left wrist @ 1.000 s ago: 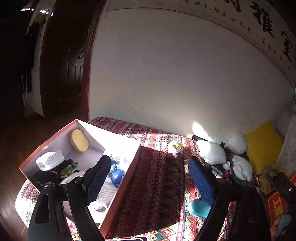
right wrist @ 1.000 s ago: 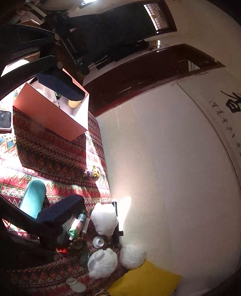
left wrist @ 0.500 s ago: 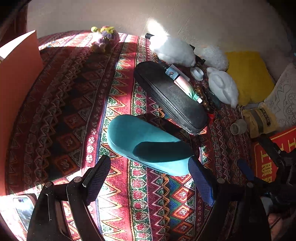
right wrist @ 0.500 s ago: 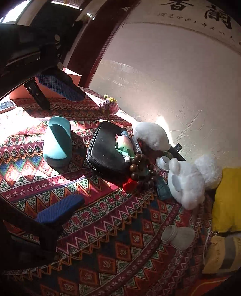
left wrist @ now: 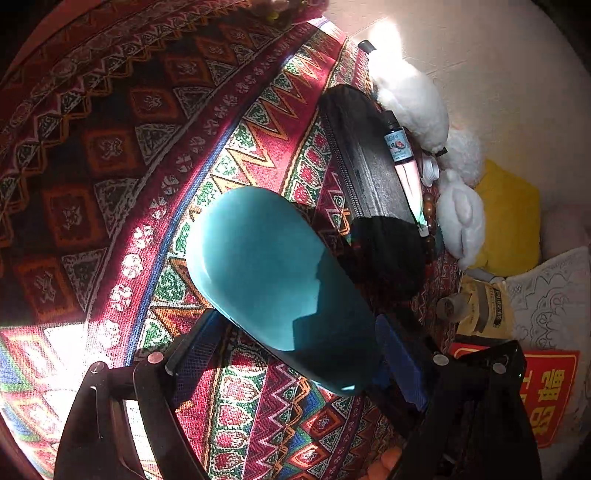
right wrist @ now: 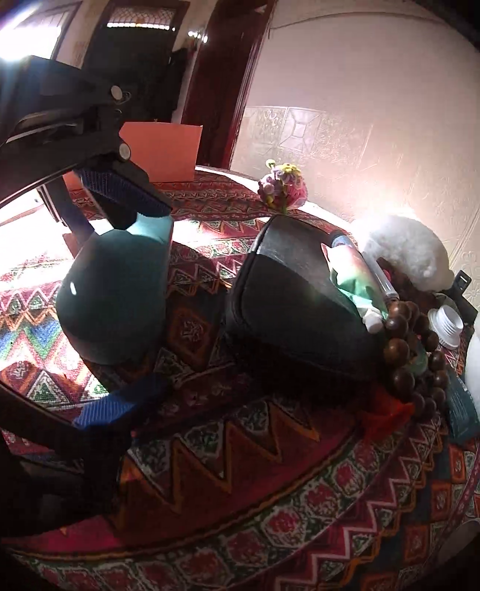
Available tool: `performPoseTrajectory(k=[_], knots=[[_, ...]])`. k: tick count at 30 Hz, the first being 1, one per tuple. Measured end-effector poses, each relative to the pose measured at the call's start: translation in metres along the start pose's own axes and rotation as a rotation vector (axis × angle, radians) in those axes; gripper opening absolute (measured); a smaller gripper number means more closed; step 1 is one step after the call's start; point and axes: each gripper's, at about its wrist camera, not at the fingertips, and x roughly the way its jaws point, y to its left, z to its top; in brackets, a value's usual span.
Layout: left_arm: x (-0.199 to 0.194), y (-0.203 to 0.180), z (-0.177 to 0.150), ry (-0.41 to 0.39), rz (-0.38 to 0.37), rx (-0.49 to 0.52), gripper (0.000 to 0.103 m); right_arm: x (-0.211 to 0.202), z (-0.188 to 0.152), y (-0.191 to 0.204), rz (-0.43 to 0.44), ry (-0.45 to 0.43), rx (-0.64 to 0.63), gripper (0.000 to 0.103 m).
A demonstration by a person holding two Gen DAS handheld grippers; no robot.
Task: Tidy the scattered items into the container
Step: 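Grasp the teal case with the left tool, then grasp the black zip case with the right tool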
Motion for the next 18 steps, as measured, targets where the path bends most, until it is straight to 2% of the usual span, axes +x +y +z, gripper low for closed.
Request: performPoseTrajectory(k=[1,2,3,4,5,6,7,9,10,11,13,14,16,18], knots=[[-0.001,0.006,0.003,0.007,-0.033,-0.033,0.084,0.004,-0.010,-0.008,0.081,0.061,0.085,0.053],[-0.003,0.009,0.006,0.014,-0.061,-0.056,0.084,0.011,-0.023,-0.016,0.179,0.148,0.172,0.045],[-0.005,0.010,0.008,0.018,-0.067,-0.062,0.084,0.018,-0.037,-0.016,0.241,0.238,0.205,0.042],[-0.006,0.008,0.010,0.021,-0.061,-0.052,0.084,0.021,-0.049,-0.007,0.255,0.293,0.171,0.042],[-0.006,0.005,0.011,0.026,-0.047,-0.035,0.084,0.019,-0.056,0.005,0.229,0.306,0.100,0.042],[-0.005,0.002,0.012,0.031,-0.025,-0.013,0.084,0.012,-0.057,0.018,0.169,0.274,0.007,0.042],[-0.004,-0.002,0.010,0.035,0.005,0.020,0.084,0.001,-0.053,0.032,0.059,0.198,-0.119,0.044],[-0.003,-0.013,0.006,0.037,0.100,0.140,0.084,-0.017,-0.045,0.059,-0.279,-0.011,-0.414,0.076],[0.002,-0.023,0.001,0.031,0.168,0.209,0.078,-0.019,-0.041,0.068,-0.452,-0.111,-0.539,0.102],[0.007,-0.029,-0.004,0.017,0.232,0.264,0.075,-0.018,-0.039,0.072,-0.590,-0.194,-0.641,0.102],[0.013,-0.036,-0.011,0.005,0.281,0.350,0.073,-0.009,-0.032,0.073,-0.741,-0.261,-0.786,0.102],[0.014,-0.037,-0.013,0.002,0.291,0.372,0.073,0.001,-0.027,0.071,-0.791,-0.257,-0.836,0.102],[0.014,-0.035,-0.016,-0.006,0.285,0.379,0.073,0.026,-0.019,0.065,-0.832,-0.176,-0.950,0.102],[0.012,-0.033,-0.018,-0.011,0.273,0.380,0.072,0.055,-0.020,0.059,-0.961,-0.155,-1.060,0.102]])
